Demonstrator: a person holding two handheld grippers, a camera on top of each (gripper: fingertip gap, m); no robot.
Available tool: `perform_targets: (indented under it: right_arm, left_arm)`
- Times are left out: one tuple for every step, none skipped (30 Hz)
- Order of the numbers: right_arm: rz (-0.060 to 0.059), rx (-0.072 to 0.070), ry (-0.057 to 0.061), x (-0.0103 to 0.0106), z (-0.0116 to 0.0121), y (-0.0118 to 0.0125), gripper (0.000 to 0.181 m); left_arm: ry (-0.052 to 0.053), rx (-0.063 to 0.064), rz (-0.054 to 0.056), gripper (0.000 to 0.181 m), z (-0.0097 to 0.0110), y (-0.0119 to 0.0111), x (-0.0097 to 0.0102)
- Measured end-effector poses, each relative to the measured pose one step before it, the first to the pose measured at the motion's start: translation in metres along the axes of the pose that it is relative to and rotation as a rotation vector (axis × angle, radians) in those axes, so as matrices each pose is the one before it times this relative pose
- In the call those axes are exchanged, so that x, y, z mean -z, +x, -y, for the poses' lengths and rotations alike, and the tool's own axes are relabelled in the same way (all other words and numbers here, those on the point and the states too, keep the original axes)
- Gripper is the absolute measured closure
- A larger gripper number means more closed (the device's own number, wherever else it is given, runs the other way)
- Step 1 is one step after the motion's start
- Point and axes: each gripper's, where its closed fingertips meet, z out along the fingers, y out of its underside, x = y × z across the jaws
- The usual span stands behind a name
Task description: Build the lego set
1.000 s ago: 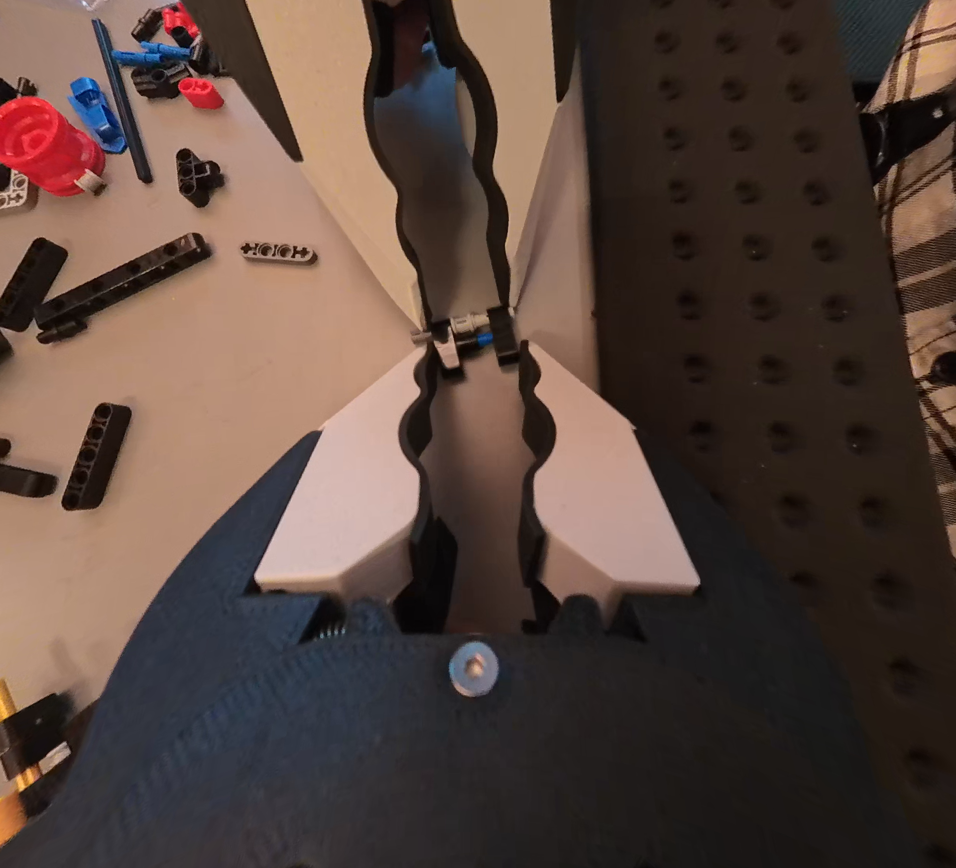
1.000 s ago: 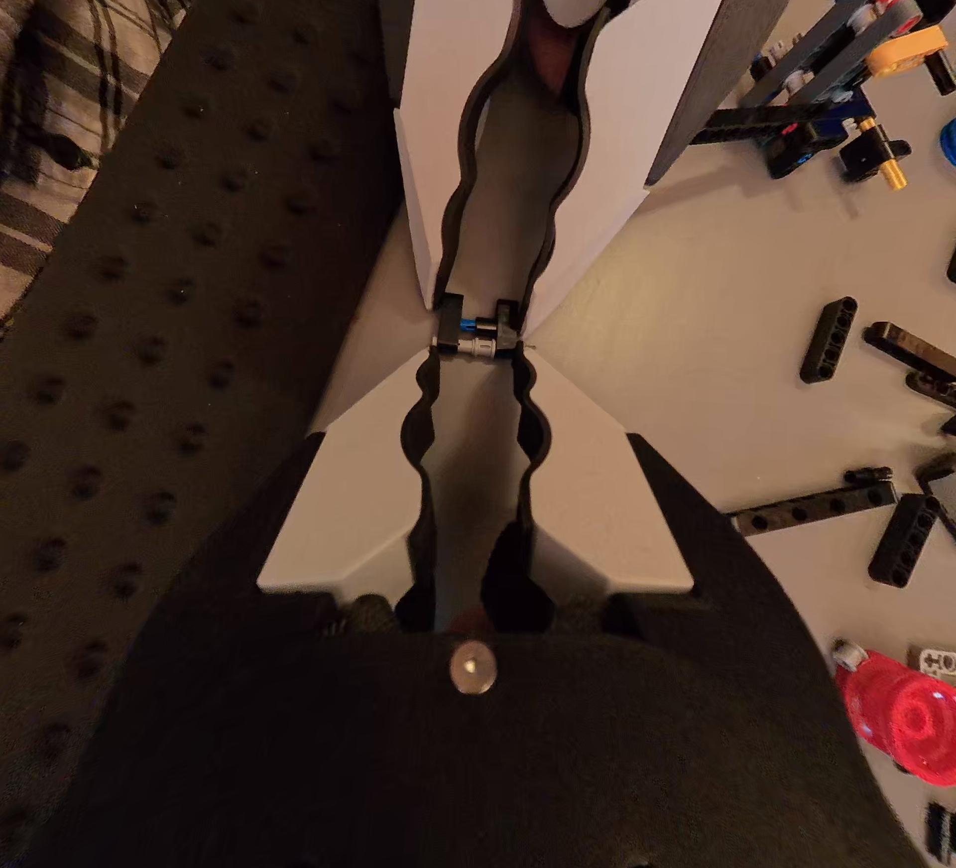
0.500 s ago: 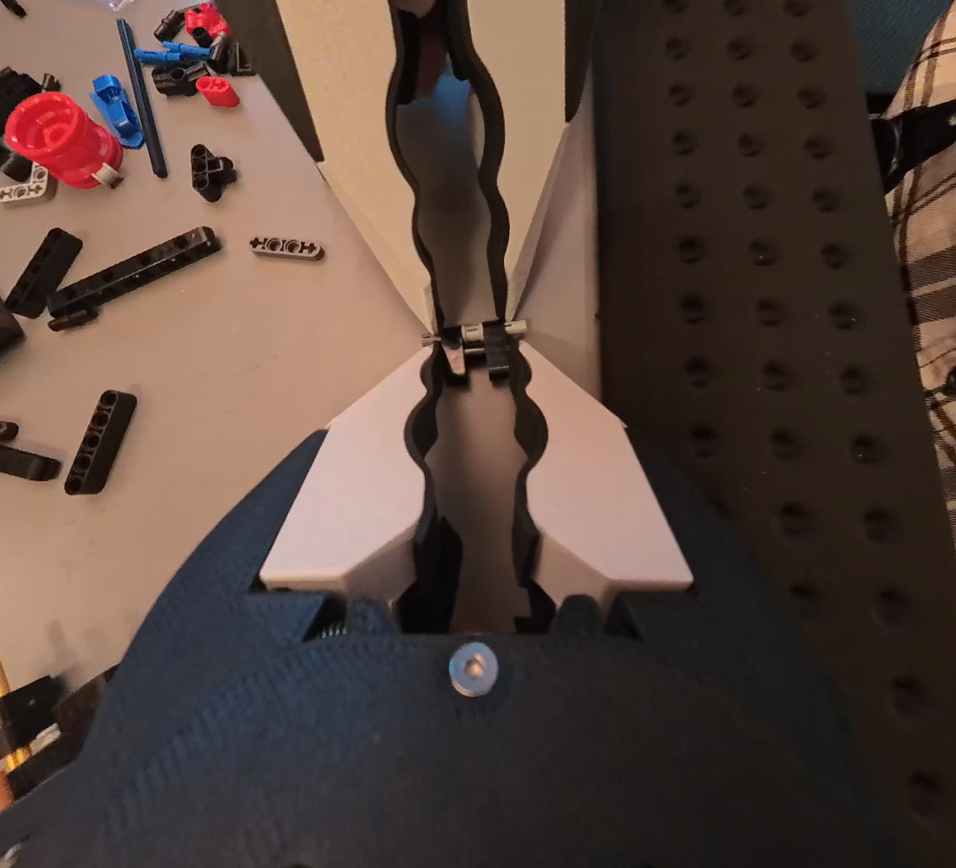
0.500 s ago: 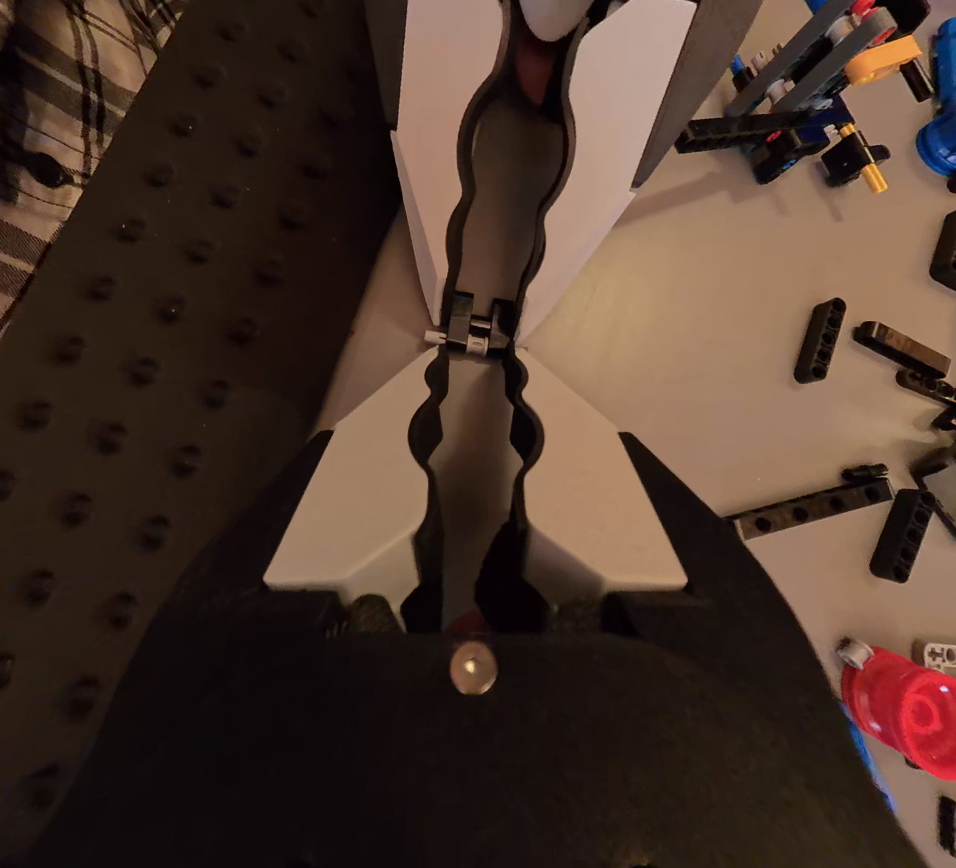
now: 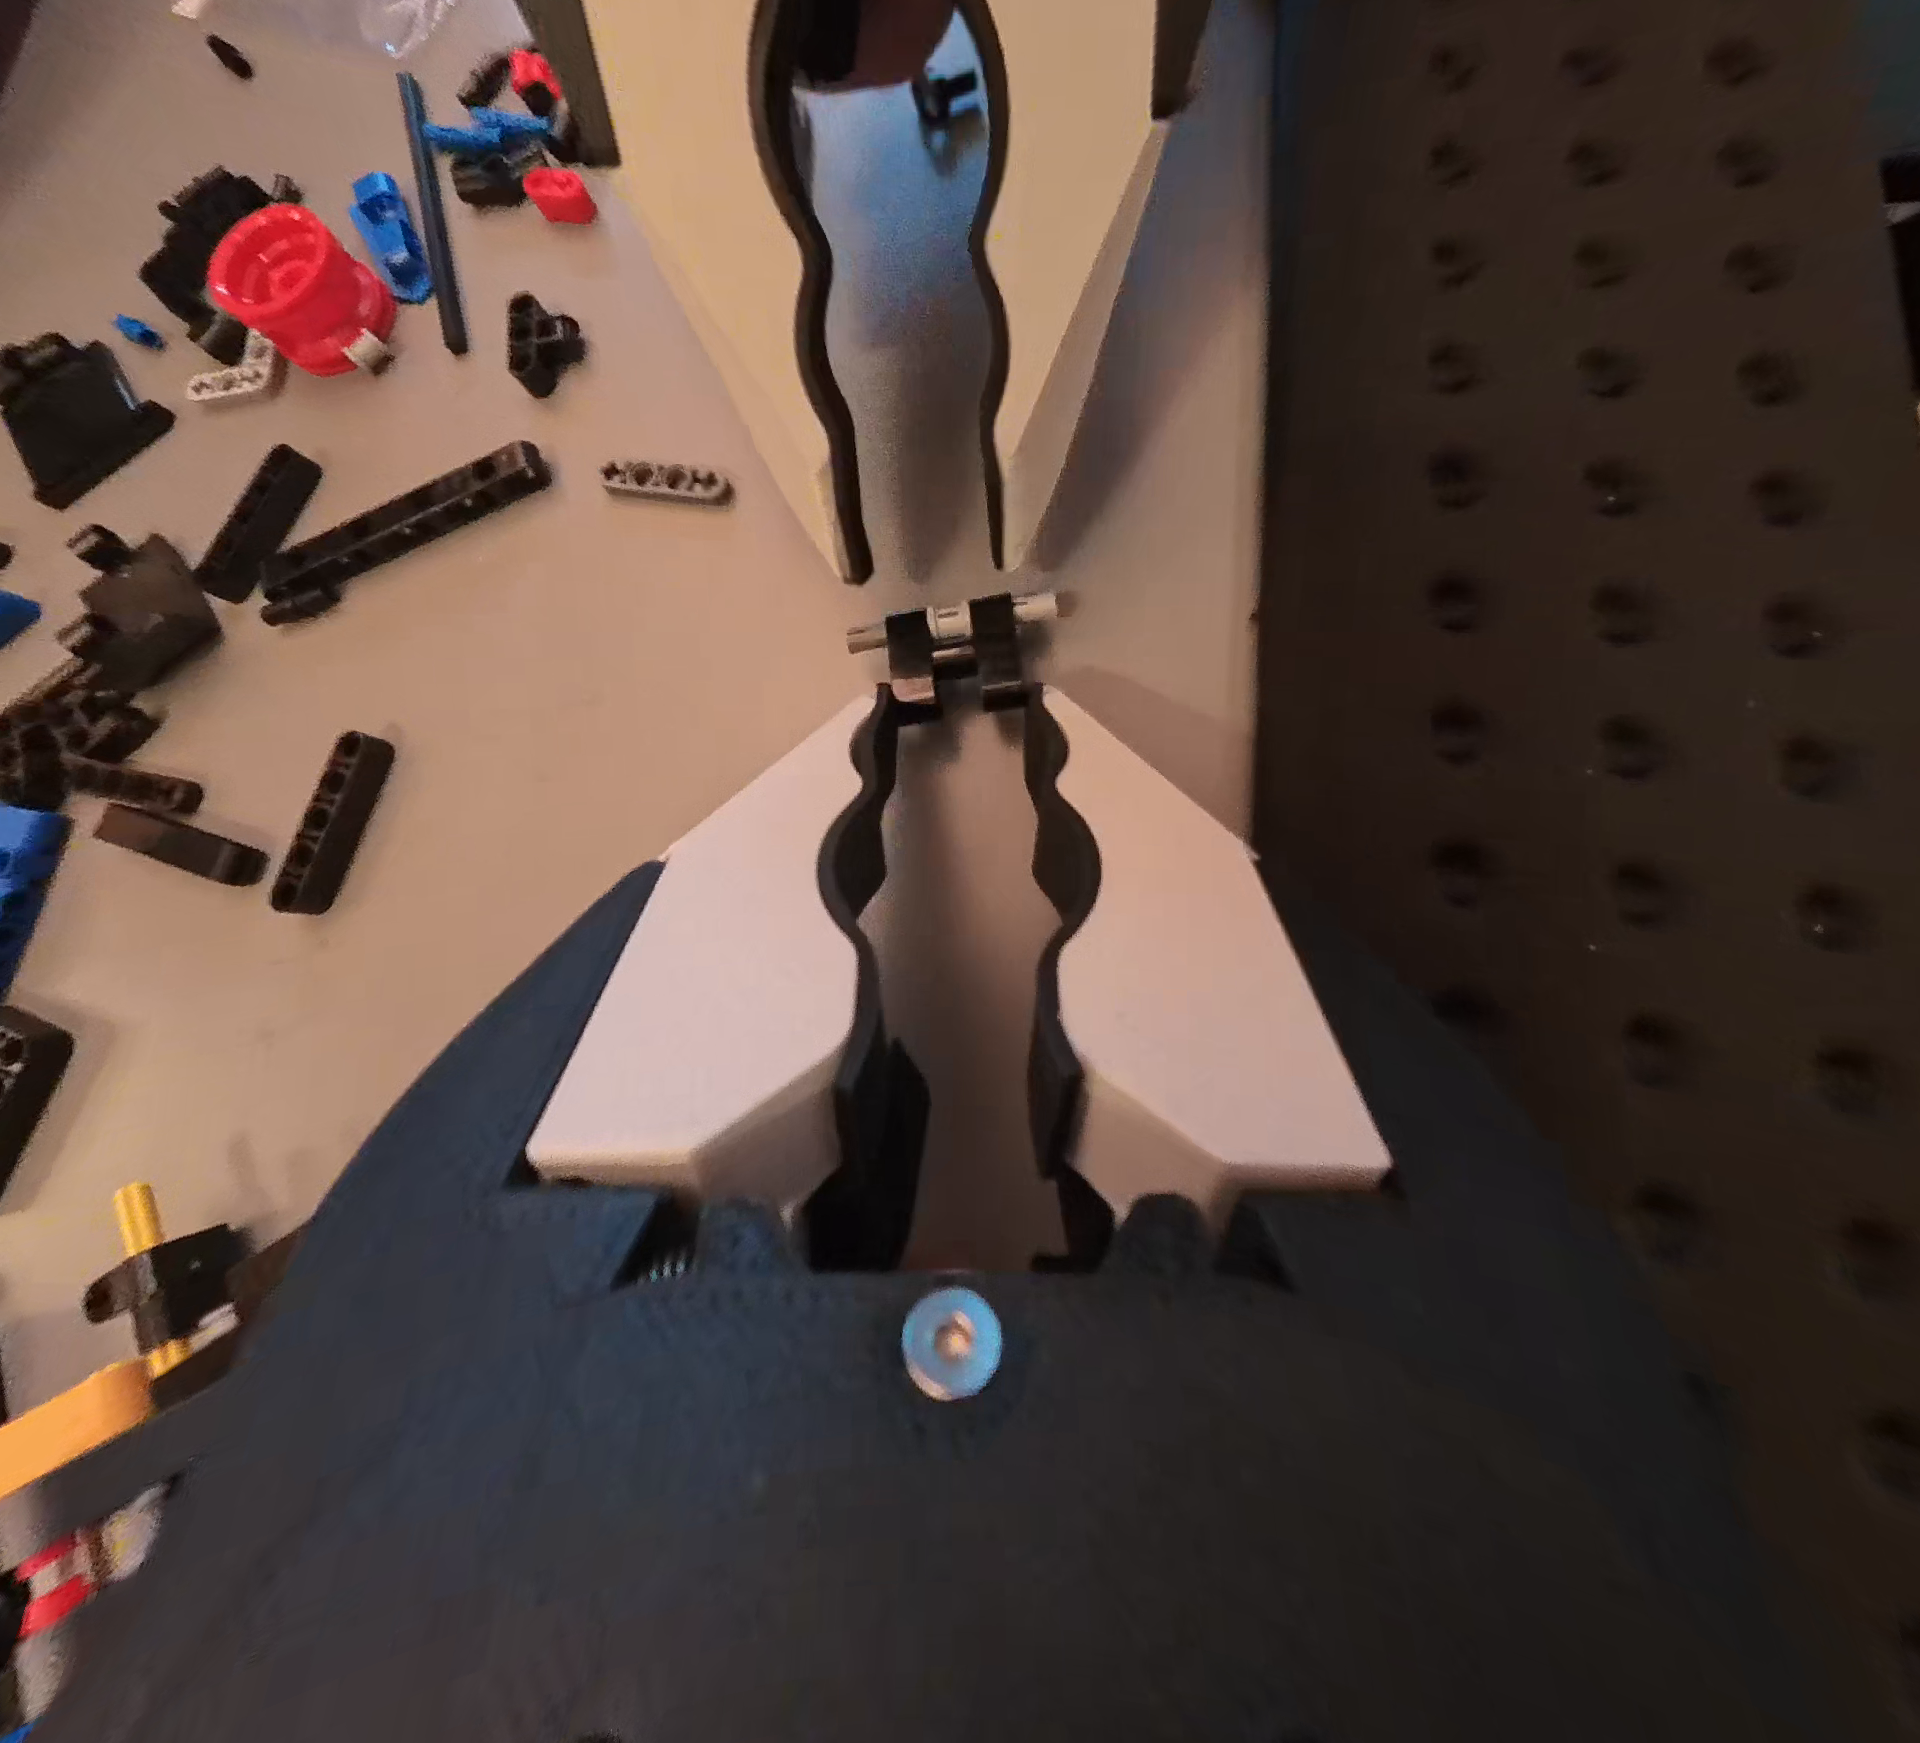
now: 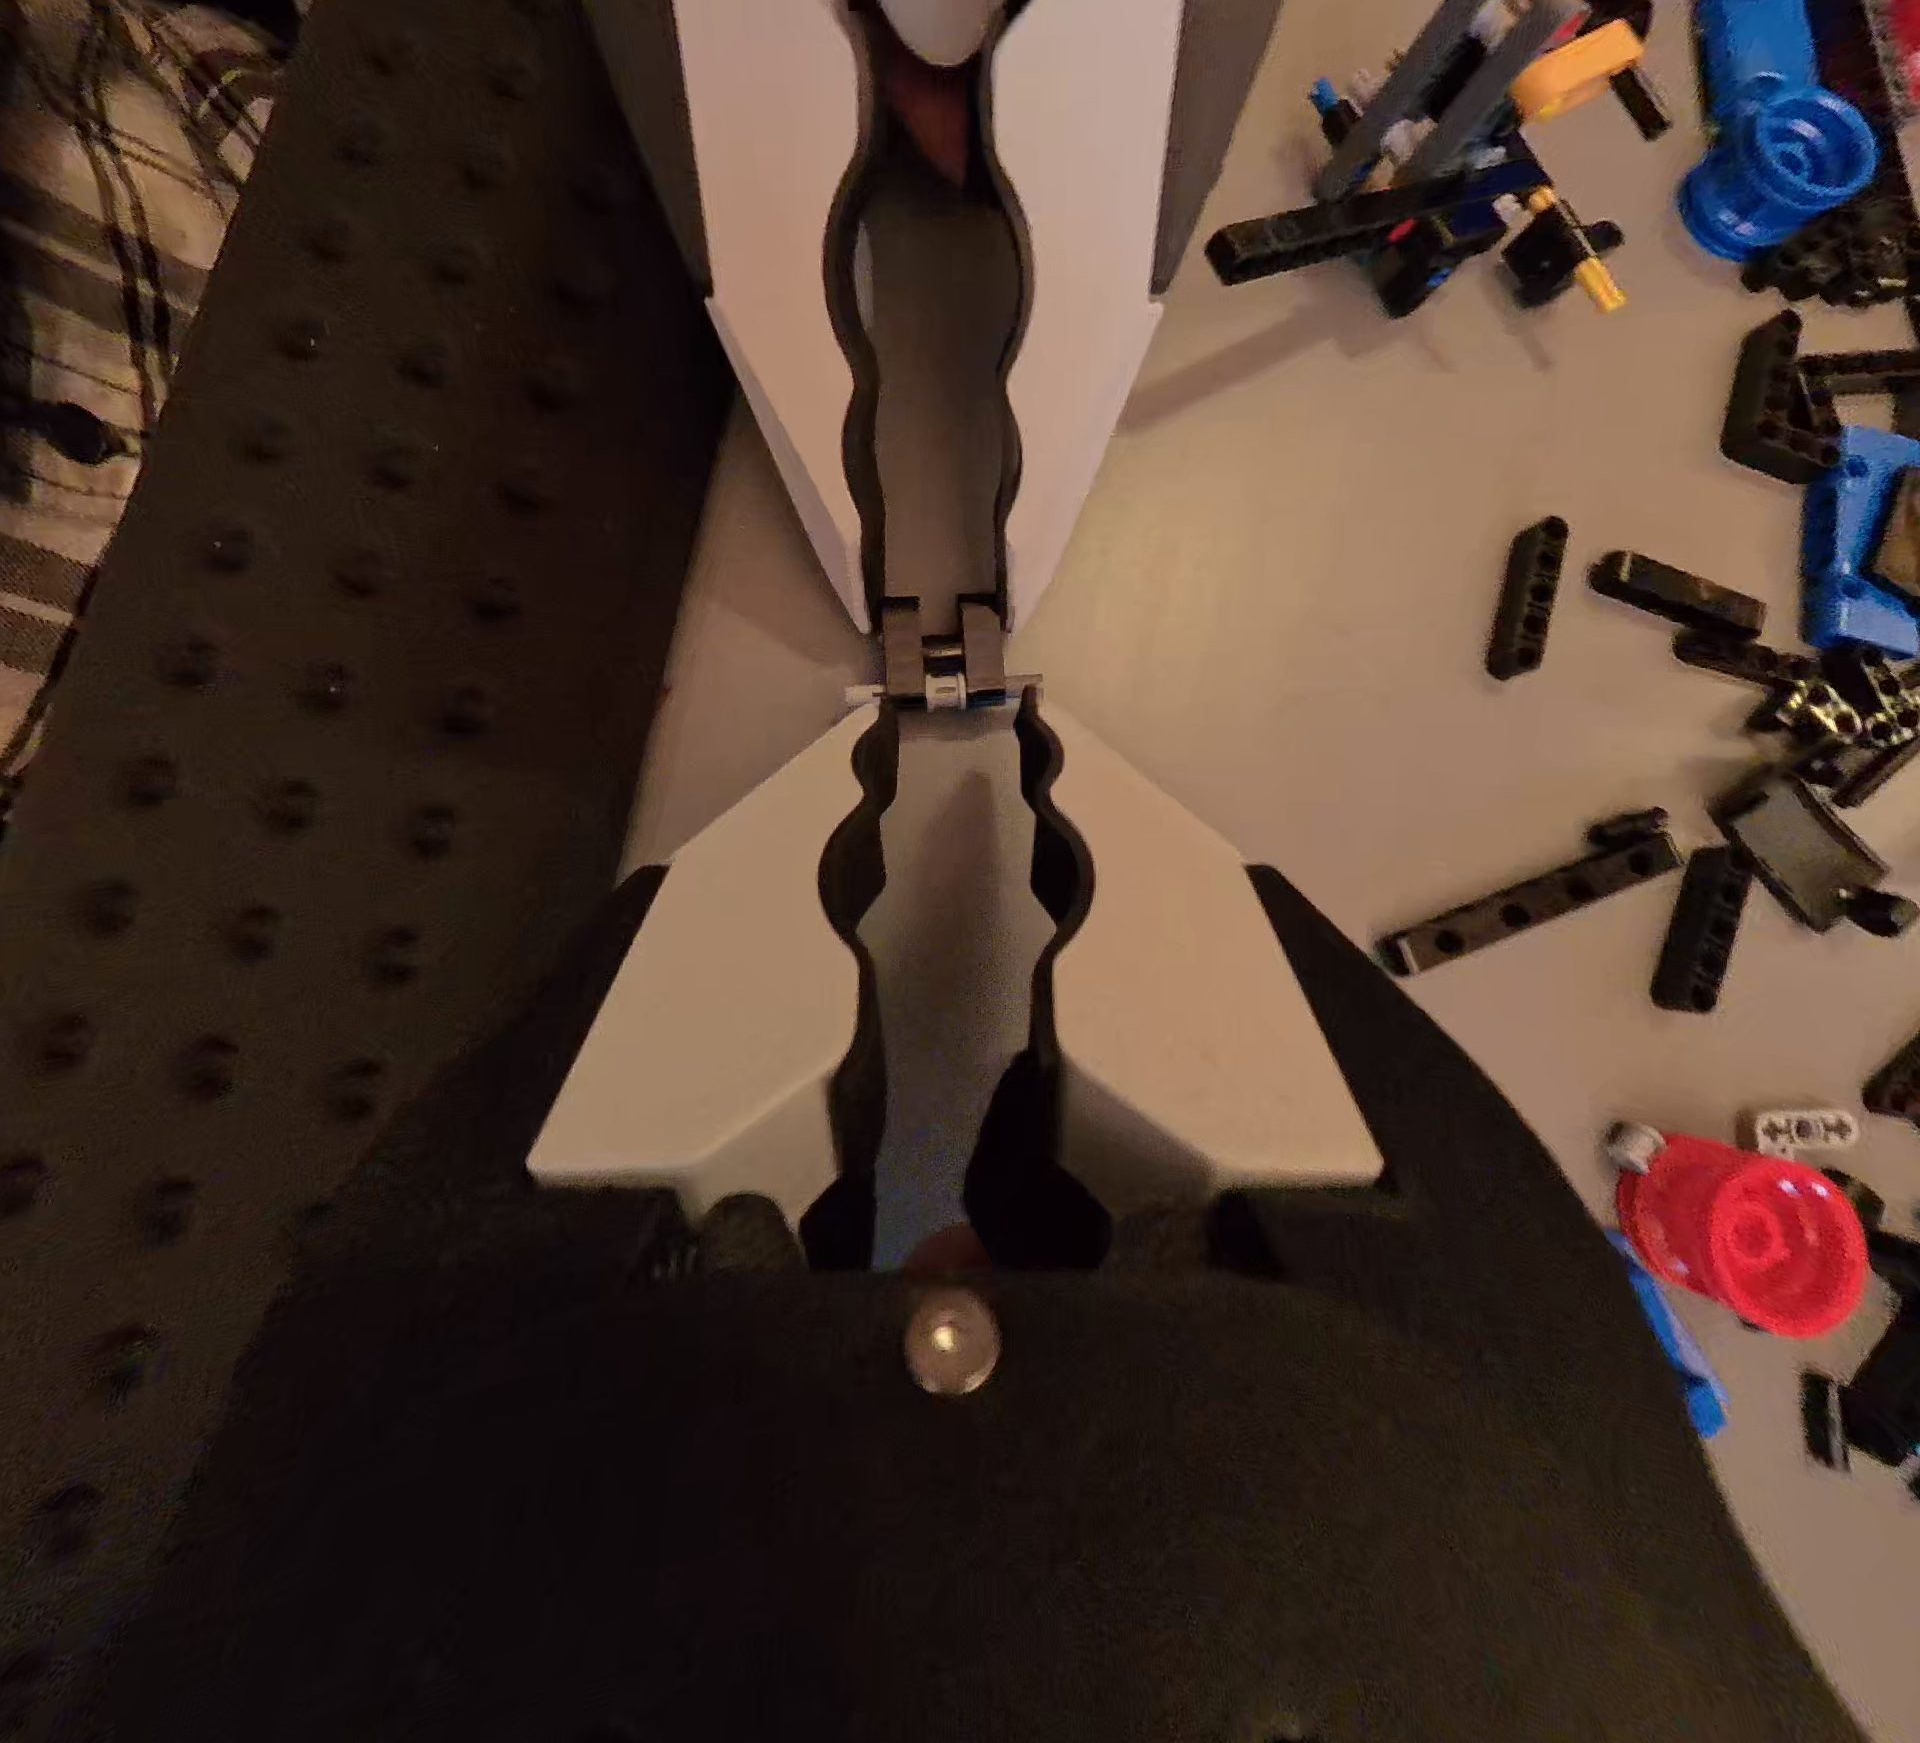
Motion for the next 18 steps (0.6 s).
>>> perform_targets:
  right_arm:
    - [-0.0141,-0.0196,-0.0011,0.00209,0.00040,0.00242,0.160]
    - [-0.0108,-0.0223,0.0074,0.00246,0.00142,0.00211,0.158]
    - [-0.0072,-0.0279,0.0183,0.00297,0.00266,0.00170,0.158]
    - [-0.0084,-0.0336,0.0256,0.00369,0.00335,0.00277,0.159]
    - [-0.0057,-0.0398,0.0287,0.00423,0.00369,0.00292,0.158]
    - [-0.0043,-0.0454,0.0314,0.00454,0.00425,0.00325,0.157]
    - [-0.0077,-0.0477,0.0380,0.00392,0.00567,0.00359,0.156]
    - [-0.0019,-0.0441,0.0396,0.00274,0.00602,0.00225,0.156]
    - [0.0064,-0.0360,0.0285,0.00100,0.00428,0.00019,0.156]
    - [-0.0009,-0.0259,0.0157,-0.00031,0.00235,0.00046,0.156]
    - [-0.0077,-0.0159,0.0118,-0.00106,0.00159,0.00085,0.156]
    - [-0.0048,-0.0138,0.0129,-0.00140,0.00173,0.00015,0.158]
    - [0.0005,-0.0150,0.0168,-0.00108,0.00232,-0.00038,0.160]
    - [0.0011,-0.0132,0.0201,-0.00036,0.00279,-0.00053,0.162]
    - [-0.0025,-0.0094,0.0192,0.00045,0.00274,0.00034,0.163]
    - [0.0025,-0.0084,0.0135,0.00067,0.00199,-0.00010,0.165]
    - [0.0059,-0.0070,0.0057,0.00050,0.00079,-0.00072,0.166]
    - [-0.0024,0.0013,0.0022,0.00025,0.00032,-0.00009,0.169]
  left_arm:
    - [0.0125,-0.0034,0.0236,0.160,0.00332,-0.00286,0.00106]
    - [0.0094,-0.0023,0.0266,0.159,0.00290,-0.00399,0.00156]
    - [0.0133,-0.0063,0.0363,0.159,0.00317,-0.00556,0.00170]
    - [0.0134,-0.0127,0.0498,0.159,0.00336,-0.00716,0.00177]
    - [0.0105,-0.0216,0.0480,0.159,0.00319,-0.00634,0.00169]
    - [0.0130,-0.0258,0.0380,0.159,0.00366,-0.00441,0.00144]
    - [0.0212,-0.0214,0.0325,0.159,0.00500,-0.00324,0.00145]
    - [0.0184,-0.0114,0.0256,0.159,0.00470,-0.00266,0.00113]
    - [0.0165,-0.0165,0.0336,0.159,0.00444,-0.00393,0.00090]
    - [0.0072,-0.0227,0.0394,0.159,0.00276,-0.00481,0.00089]
    - [0.0100,-0.0252,0.0399,0.159,0.00313,-0.00515,0.00114]
    - [0.0163,-0.0176,0.0275,0.159,0.00392,-0.00359,0.00158]
    - [0.0175,-0.0088,0.0177,0.159,0.00399,-0.00253,0.00138]
    - [0.0124,-0.0098,0.0157,0.159,0.00272,-0.00169,0.00100]
    - [0.0033,-0.0196,0.0209,0.159,0.00046,-0.00204,0.00057]
    - [0.0091,-0.0134,0.0194,0.159,0.00145,-0.00177,0.00042]
    - [0.0046,-0.0053,0.0084,0.160,0.00111,-0.00064,0.00001]
    - [0.0006,-0.0038,0.0054,0.159,0.00007,-0.00031,-0.00052]
